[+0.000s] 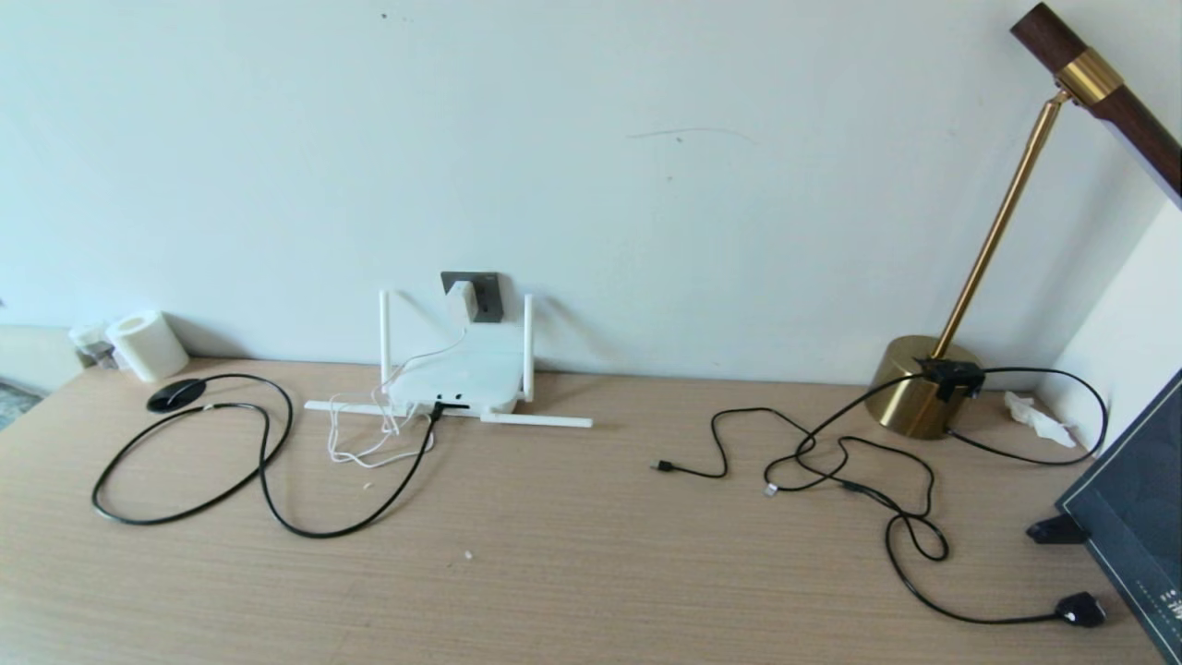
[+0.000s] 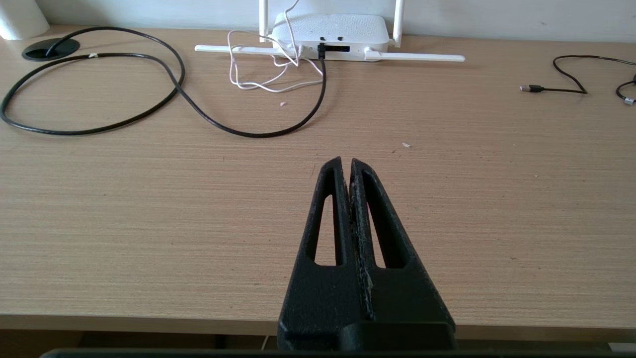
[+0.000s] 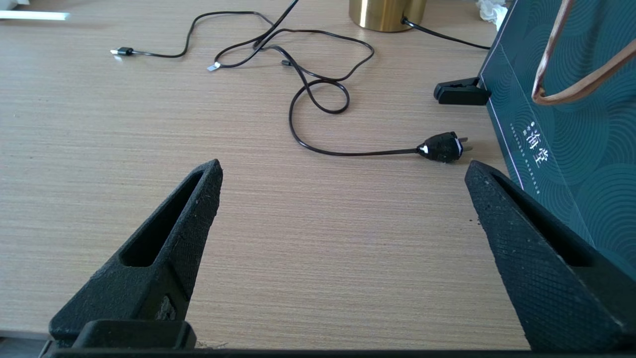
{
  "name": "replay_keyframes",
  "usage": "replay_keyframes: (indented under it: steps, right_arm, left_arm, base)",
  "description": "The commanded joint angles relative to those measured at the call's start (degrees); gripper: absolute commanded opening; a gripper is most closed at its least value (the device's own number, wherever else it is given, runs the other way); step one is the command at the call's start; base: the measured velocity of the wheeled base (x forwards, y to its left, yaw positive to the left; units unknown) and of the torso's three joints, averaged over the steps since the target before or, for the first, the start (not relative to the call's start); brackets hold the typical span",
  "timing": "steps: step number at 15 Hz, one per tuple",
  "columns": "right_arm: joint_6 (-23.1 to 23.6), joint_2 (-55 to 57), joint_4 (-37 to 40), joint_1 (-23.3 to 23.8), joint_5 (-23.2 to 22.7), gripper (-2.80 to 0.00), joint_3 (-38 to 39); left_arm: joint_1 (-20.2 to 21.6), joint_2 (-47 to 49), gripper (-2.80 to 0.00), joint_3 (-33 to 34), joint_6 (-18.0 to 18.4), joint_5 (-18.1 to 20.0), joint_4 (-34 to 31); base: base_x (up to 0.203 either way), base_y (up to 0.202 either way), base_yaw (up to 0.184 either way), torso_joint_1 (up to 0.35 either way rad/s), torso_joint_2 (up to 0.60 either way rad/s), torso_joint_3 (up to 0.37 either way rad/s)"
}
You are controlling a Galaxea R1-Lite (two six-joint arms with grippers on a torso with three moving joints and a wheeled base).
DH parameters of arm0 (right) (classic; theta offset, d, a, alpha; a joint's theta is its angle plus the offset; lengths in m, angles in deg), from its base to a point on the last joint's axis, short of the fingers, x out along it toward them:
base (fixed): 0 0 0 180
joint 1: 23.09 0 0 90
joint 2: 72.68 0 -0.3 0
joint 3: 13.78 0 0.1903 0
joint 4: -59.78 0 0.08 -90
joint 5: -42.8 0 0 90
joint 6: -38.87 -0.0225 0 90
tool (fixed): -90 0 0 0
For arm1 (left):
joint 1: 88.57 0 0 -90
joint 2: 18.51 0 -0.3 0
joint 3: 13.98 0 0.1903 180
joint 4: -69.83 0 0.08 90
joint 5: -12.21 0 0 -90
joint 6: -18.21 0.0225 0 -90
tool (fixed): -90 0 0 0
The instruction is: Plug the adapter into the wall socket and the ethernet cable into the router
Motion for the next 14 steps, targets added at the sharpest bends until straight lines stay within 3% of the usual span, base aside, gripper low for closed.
replay_keyframes:
  steps: [1, 14]
  right_arm:
    - [-0.02, 0.02, 0.05, -0.02, 0.0, 0.0, 0.0]
    - [-0.02, 0.02, 0.05, -0.02, 0.0, 0.0, 0.0]
  left_arm:
    - [0.0, 0.09, -2.8, 0.11, -0.05, 0.0, -0.12]
    - [0.0, 0.09, -2.8, 0.11, -0.05, 0.0, -0.12]
  base:
    - [0.0, 0.0, 0.0, 0.0, 0.0, 0.0]
    - [0.0, 0.0, 0.0, 0.0, 0.0, 0.0]
